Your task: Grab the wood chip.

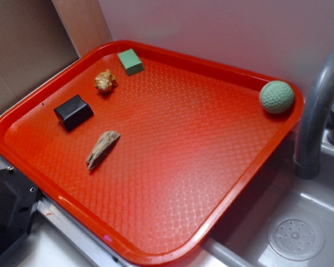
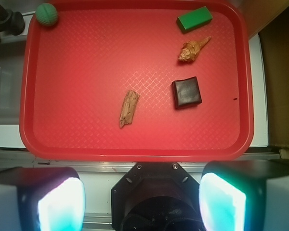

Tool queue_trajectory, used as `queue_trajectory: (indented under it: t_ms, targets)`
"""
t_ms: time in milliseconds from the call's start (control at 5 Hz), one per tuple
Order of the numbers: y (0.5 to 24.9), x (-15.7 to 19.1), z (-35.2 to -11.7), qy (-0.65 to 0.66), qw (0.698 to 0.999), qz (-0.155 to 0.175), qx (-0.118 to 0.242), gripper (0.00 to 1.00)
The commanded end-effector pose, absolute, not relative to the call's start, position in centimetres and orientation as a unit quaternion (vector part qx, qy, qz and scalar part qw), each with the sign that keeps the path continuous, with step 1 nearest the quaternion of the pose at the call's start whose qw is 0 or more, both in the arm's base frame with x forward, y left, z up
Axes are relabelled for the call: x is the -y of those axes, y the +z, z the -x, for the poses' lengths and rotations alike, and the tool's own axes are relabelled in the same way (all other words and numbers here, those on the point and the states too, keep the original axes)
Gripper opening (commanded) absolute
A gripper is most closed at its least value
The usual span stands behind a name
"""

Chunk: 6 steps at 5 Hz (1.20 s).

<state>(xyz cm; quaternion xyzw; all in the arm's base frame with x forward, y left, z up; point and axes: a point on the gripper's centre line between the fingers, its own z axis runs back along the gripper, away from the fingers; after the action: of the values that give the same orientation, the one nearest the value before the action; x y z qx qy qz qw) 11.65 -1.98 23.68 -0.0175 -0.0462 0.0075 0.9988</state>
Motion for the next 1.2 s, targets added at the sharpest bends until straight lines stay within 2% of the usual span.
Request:
queue_trajectory:
  t_ms: [0, 200, 400, 600, 800, 1000]
  targets:
    - [23.7, 2.0, -11.7, 0.007, 0.999, 0.018, 0.046, 1.00]
    - [20.0, 2.9, -14.8, -0.006, 0.998, 0.059, 0.026, 1.00]
    - [16.9, 3.6, -16.4, 0.015, 0.995, 0.072, 0.064, 1.00]
    - [12.9, 3.9, -16.7, 0.018, 0.994, 0.081, 0.072, 1.00]
    - [8.5, 4.8, -17.1, 0.064, 0.995, 0.056, 0.055, 1.00]
    - [6.5, 4.3, -17.2, 0.058, 0.997, 0.053, 0.020, 1.00]
